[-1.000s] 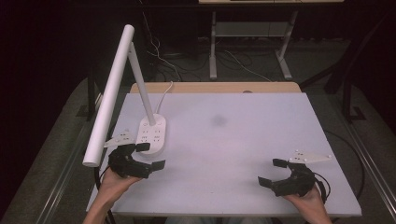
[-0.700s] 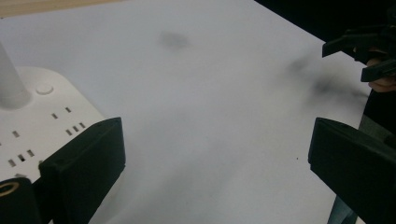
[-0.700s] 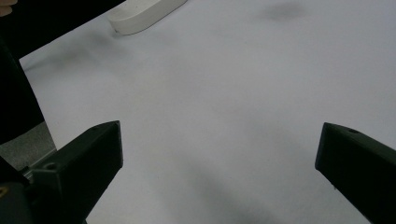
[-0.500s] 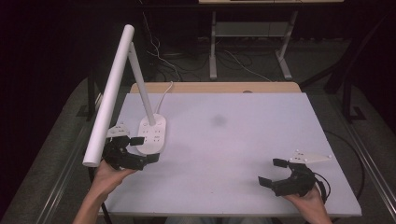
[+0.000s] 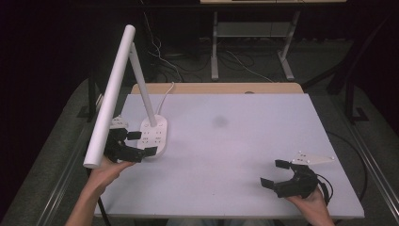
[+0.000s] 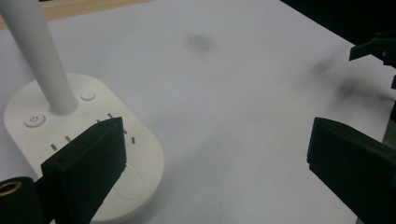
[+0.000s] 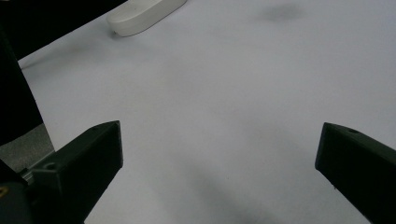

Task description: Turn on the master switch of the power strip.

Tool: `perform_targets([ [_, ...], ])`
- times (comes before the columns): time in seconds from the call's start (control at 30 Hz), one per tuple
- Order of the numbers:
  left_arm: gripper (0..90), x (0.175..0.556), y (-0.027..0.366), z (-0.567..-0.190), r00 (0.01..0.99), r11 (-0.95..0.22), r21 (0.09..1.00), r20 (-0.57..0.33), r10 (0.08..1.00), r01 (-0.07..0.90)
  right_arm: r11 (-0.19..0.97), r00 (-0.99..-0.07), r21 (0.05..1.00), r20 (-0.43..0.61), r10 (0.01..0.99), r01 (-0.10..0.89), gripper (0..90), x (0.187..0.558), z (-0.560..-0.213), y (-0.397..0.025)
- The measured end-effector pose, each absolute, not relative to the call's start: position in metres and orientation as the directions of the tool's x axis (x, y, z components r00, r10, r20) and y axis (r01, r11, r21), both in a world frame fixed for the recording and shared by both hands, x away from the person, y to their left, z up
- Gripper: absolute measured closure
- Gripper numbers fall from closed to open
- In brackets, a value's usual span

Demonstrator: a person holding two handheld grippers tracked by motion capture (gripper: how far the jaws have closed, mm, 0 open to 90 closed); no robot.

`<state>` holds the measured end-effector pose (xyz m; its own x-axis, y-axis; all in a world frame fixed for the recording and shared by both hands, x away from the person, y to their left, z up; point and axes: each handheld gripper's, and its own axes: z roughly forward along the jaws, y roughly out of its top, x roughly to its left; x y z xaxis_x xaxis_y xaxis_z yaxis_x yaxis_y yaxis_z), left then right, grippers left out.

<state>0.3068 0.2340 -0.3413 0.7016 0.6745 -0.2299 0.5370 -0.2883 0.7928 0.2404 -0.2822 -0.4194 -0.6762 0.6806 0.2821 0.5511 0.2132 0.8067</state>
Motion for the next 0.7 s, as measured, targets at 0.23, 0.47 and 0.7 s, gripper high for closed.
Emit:
perform_targets([
  [0.23, 3.6, 0.316, 0.241, -0.341, 0.683, -0.281, 0.786, -0.229, 0.694, 0.550, 0.213, -0.677, 0.808, 0.283, 0.679, 0.550, 0.2, 0.240, -0.419, -0.283],
  [0.47, 3.6, 0.326, 0.247, -0.338, 0.672, -0.289, 0.778, -0.219, 0.707, 0.558, 0.214, -0.677, 0.807, 0.281, 0.680, 0.550, 0.2, 0.240, -0.419, -0.283],
  [0.7, 3.6, 0.332, 0.249, -0.333, 0.663, -0.288, 0.776, -0.213, 0.718, 0.561, 0.213, -0.678, 0.807, 0.283, 0.679, 0.551, 0.2, 0.240, -0.419, -0.283],
])
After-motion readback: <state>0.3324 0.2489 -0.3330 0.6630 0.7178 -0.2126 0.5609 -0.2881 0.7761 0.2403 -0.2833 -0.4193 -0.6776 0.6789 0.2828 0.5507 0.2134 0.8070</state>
